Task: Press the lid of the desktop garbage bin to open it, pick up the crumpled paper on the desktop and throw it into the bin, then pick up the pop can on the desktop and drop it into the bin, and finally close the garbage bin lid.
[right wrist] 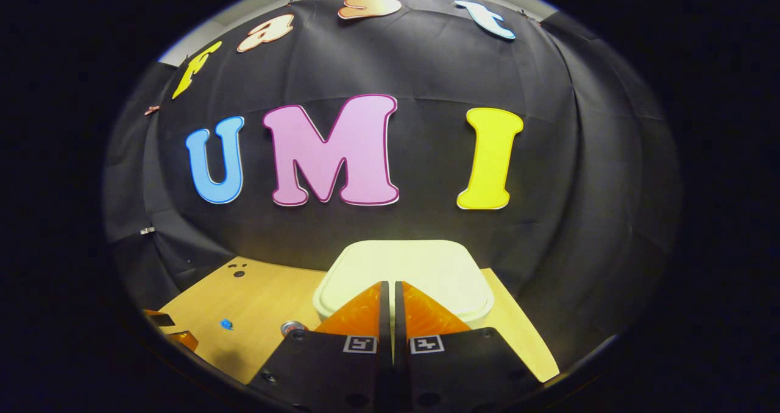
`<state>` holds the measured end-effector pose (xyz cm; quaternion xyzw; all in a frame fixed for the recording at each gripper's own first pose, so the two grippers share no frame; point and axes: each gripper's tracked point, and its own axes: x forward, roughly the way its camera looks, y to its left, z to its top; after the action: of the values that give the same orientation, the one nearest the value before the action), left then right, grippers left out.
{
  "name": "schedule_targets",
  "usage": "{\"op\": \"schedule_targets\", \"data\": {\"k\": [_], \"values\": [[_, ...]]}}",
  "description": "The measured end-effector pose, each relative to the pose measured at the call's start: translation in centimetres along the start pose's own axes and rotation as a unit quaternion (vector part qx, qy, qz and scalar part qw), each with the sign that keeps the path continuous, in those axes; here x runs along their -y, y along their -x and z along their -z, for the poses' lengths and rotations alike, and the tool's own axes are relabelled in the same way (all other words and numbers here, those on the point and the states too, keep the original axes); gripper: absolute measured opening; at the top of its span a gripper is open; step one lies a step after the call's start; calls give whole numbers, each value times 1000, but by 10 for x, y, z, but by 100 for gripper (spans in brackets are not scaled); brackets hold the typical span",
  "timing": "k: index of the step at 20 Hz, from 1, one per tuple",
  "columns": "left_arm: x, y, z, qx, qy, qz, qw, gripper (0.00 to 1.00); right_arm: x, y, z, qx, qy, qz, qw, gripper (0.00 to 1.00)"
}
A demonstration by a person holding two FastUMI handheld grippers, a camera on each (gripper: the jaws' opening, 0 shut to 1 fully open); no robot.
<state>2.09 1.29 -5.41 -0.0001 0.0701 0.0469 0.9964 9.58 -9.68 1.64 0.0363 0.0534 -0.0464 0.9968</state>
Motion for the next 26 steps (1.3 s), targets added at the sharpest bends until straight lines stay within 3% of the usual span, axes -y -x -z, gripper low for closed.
{"op": "schedule_targets", "data": {"k": [1, 2, 8, 26], "values": [[-1, -1, 0, 0, -1, -4, 1000, 96, 3, -7, 0, -2, 0, 2, 1000, 9], [-2, -3, 0, 1, -1, -8, 1000, 96, 4, -13, 3, -6, 1, 0, 1000, 5], [-2, -8, 4, -4, 6, -18, 1000, 96, 0, -27, 27, -34, 10, -9, 999, 5], [1, -16, 17, -21, 18, -17, 999, 96, -3, -30, 31, -23, 22, -13, 999, 6]]}}
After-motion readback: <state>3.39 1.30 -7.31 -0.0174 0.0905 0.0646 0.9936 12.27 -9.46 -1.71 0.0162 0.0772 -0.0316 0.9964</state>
